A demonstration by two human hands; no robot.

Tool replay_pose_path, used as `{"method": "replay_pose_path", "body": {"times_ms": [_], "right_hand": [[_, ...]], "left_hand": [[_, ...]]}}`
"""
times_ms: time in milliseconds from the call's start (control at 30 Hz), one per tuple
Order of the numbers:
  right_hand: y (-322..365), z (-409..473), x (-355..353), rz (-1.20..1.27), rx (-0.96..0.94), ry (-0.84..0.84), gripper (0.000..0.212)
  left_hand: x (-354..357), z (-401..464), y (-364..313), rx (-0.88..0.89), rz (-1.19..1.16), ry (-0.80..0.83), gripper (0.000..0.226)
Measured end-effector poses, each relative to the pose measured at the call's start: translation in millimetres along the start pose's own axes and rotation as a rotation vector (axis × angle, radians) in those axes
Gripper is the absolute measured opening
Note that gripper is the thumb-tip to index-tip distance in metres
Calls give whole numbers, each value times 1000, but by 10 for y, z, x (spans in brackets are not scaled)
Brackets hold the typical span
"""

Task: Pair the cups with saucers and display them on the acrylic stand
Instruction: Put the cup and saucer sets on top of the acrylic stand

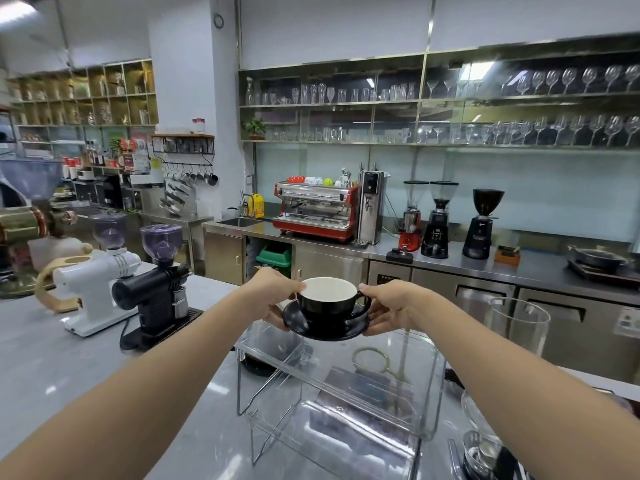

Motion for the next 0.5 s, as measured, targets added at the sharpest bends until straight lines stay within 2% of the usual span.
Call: {"method": "replay_pose_path", "body": {"times_ms": [167, 367, 500], "right_hand": [[-12, 85, 10, -19, 9, 2, 43], [-46, 171, 30, -46, 20, 21, 42], [-61, 238, 49, -46, 23, 28, 42]], "left_hand": [[7, 77, 17, -5, 14, -10, 35], [-8, 196, 44, 1, 21, -8, 16], [-14, 255, 76, -2, 25, -8, 20]]}}
Point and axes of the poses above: each hand's wrist, its own z-axis towards the middle knuckle, its own x-axis out of the palm, y = z × x, the point moved 8 cm from there along z, towards the middle knuckle, and after that the axes turned 11 degrees about -z, right-handed, at the moved point
